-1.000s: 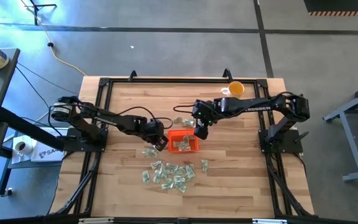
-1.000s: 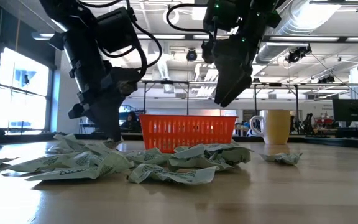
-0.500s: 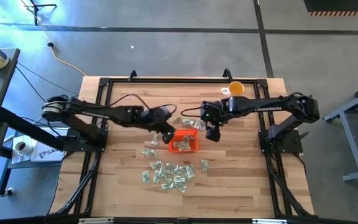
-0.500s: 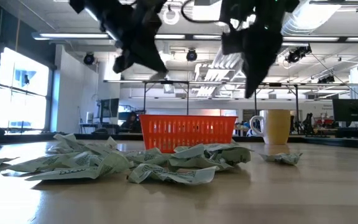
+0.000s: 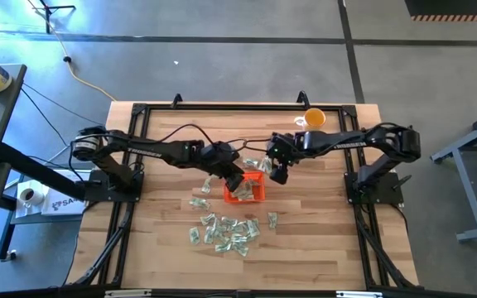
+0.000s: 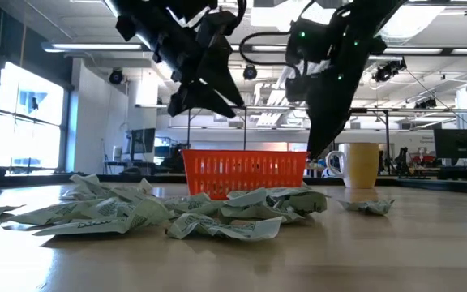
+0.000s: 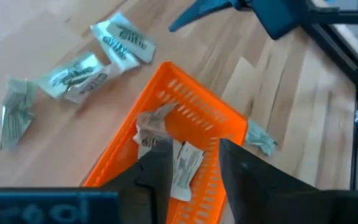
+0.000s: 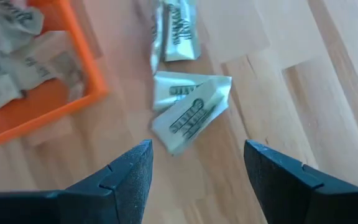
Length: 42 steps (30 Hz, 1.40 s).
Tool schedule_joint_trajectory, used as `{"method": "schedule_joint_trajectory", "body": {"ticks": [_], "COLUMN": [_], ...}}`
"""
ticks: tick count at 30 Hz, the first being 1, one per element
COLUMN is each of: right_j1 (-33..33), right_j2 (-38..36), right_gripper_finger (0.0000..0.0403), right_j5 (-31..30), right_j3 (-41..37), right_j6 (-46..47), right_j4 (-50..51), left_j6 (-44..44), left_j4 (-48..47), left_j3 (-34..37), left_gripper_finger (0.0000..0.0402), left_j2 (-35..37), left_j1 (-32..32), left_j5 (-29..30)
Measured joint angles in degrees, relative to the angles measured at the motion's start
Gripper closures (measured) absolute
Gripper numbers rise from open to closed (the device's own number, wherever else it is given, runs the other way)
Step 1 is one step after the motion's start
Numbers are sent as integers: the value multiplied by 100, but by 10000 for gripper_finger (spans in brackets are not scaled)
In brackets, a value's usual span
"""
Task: Pick and place Stevia / Truvia into bins
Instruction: Put the stevia packet into the orange bin
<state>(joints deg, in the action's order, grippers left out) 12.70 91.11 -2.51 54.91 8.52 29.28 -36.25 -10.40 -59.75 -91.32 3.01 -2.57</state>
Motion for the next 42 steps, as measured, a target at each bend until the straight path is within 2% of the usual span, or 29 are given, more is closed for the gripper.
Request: {"method": "schedule_joint_trajectory", "body": {"ticks": [3,7,12,15,20,23,29,35,38,42], "right_j1": [24,-254,-1192,-1900,-2885,-3192,-3289,-3054,-2934,-2842], "right_j2": [47,14,-9,-9,72,308,839,1176,1208,1208], "right_gripper_finger": [162,163,163,163,163,163,163,179,216,296], "right_j5": [135,649,987,941,708,741,429,651,839,957], "right_j3": [-1,3,3,3,4,10,10,25,32,98], "right_j6": [25,-99,-884,-1563,-3046,-3265,-3057,-2688,-2365,-1972], "right_j4": [5,404,833,791,84,-444,-920,-843,-577,-211], "left_j6": [0,4,43,43,96,177,195,194,190,171], "left_j4": [-191,-1068,-2196,-2480,-2628,-2610,-2709,-2745,-2832,-2915], "left_j3": [2,0,7,7,6,2,2,3,4,4], "left_gripper_finger": [224,223,235,242,247,248,248,250,250,252], "left_j2": [109,316,555,660,724,751,760,760,760,760], "left_j1": [0,-126,-271,-267,-269,-269,-269,-269,-269,-269], "left_j5": [-24,21,570,710,832,853,855,823,812,807]}}
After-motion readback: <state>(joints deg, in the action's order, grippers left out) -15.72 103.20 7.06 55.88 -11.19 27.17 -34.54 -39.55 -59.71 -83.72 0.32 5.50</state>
